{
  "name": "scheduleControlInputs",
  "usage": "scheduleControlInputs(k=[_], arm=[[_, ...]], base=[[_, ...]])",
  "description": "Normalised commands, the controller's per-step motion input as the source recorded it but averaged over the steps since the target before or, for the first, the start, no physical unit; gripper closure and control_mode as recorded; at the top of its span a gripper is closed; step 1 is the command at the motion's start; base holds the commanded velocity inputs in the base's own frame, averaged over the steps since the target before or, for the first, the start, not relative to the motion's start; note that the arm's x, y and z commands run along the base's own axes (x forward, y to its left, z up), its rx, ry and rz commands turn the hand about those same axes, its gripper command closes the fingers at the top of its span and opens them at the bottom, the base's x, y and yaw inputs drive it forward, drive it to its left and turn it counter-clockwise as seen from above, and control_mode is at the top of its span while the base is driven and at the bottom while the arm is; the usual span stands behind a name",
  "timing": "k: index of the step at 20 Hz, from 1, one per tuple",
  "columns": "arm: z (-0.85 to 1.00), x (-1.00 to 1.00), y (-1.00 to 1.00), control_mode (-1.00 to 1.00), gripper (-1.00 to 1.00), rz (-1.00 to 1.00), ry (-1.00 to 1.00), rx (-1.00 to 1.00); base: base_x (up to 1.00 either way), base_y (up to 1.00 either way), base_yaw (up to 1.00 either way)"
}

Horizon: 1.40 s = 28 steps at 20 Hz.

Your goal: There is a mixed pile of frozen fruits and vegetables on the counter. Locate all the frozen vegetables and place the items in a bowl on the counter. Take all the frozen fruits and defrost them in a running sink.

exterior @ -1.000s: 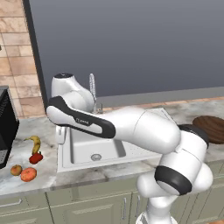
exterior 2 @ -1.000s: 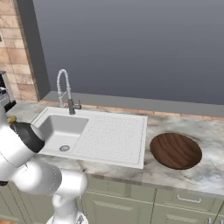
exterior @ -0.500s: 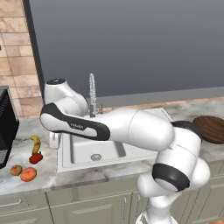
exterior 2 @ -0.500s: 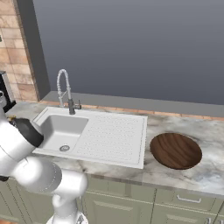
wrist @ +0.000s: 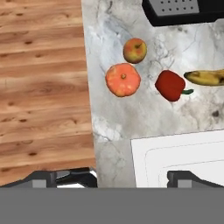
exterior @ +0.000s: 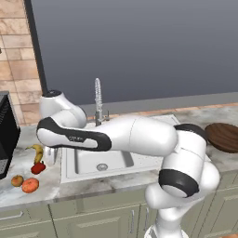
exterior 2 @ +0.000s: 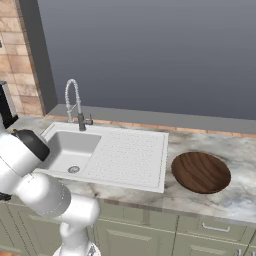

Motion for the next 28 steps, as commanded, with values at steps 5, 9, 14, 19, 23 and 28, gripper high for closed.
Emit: scheduleControlInputs(k=[5, 9, 14, 19, 23, 28], arm=[[-0.14, 0.0, 0.27, -1.0, -1.0, 0.0, 0.0, 0.0], [-0.13, 0.0, 0.23, -1.0, -1.0, 0.0, 0.0, -0.01], [-0.17, 0.0, 0.23, -1.0, -1.0, 0.0, 0.0, -0.02], [-0.19, 0.0, 0.22, -1.0, -1.0, 0.0, 0.0, -0.02], [-0.18, 0.0, 0.23, -1.0, -1.0, 0.0, 0.0, -0.04], [-0.2, 0.0, 0.22, -1.0, -1.0, 0.0, 0.0, -0.03]], base=[[0.0, 0.0, 0.0], [0.0, 0.0, 0.0], [0.0, 0.0, 0.0], [0.0, 0.0, 0.0], [0.0, 0.0, 0.0], [0.0, 0.0, 0.0]])
